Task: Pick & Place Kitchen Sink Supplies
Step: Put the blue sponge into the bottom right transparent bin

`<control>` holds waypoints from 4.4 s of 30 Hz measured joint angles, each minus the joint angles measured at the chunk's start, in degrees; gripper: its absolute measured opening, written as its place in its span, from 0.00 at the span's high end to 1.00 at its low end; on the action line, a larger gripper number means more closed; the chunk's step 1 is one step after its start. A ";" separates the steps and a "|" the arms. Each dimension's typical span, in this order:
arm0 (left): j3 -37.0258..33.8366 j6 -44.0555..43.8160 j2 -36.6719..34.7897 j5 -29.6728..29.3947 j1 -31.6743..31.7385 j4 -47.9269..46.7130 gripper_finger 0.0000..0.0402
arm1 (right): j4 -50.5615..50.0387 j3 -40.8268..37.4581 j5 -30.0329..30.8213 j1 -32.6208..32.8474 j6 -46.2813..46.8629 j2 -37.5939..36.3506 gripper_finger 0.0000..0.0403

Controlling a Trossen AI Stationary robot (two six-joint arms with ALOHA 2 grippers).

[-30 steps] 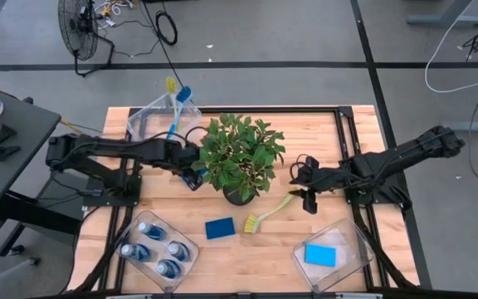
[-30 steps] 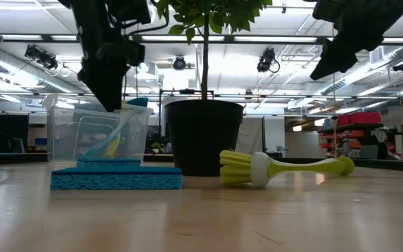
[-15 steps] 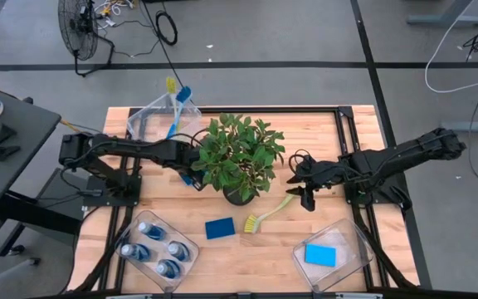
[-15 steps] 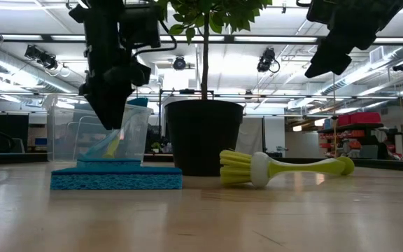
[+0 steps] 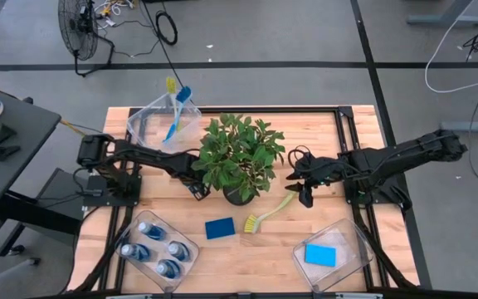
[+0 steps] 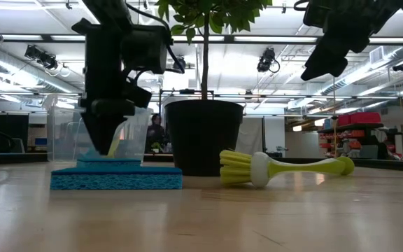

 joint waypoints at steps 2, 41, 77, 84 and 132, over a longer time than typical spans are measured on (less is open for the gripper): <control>0.00 0.09 0.46 0.00 0.01 -0.04 0.51 | 0.00 0.00 0.00 -0.27 0.00 0.00 0.59; -0.01 6.79 3.46 0.72 0.16 3.27 0.91 | 1.23 0.00 1.74 -1.31 -0.22 -0.01 0.59; 6.93 4.83 1.80 -7.74 -2.23 -5.43 0.96 | 2.89 -0.04 2.04 -1.29 -0.76 0.00 0.59; 6.93 4.21 1.80 -6.41 -2.13 -5.29 0.88 | 2.89 -0.04 2.02 -1.29 -1.53 0.00 0.59; 6.95 1.79 11.41 -2.41 -1.72 -6.14 0.80 | 2.90 -0.04 1.54 -1.31 0.02 0.00 0.59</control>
